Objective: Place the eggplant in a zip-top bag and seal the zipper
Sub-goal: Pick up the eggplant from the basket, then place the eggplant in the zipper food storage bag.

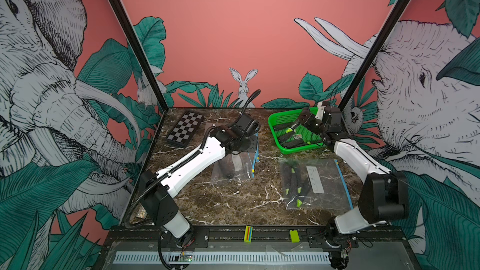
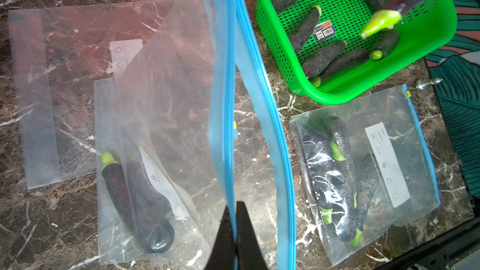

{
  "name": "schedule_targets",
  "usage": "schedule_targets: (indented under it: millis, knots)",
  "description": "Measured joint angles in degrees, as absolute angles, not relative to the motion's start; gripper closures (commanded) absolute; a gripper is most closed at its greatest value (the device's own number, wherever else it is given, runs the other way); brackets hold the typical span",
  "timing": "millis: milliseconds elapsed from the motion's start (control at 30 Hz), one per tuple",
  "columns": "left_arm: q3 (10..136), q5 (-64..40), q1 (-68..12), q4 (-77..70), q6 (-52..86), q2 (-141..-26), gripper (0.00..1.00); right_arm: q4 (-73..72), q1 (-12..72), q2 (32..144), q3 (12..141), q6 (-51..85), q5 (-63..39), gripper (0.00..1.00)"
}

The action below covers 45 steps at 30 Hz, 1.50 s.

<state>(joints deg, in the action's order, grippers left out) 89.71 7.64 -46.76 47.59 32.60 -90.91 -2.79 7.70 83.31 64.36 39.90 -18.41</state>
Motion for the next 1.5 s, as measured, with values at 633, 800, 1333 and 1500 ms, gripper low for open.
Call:
schedule_targets:
  millis: [633, 800, 1333, 1500]
  knots:
    - [89.6, 6.9, -46.8, 47.6, 34.9, -88.4, 1.00, -3.5, 35.0, 72.1, 61.9, 33.9, -12.0, 0.80]
    - [89.5, 6.9, -46.8, 47.6, 35.2, -87.7, 1.00, -5.9, 40.0, 74.0, 61.9, 31.6, -8.0, 0.81]
    - [89.1, 6.7, -46.8, 47.6, 35.6, -87.7, 1.00, -8.4, 42.1, 72.2, 61.8, 29.1, -1.8, 0.82]
    - [89.1, 6.5, -46.8, 47.6, 35.6, -87.7, 1.00, -9.5, 42.3, 70.4, 61.5, 29.1, -0.8, 0.82]
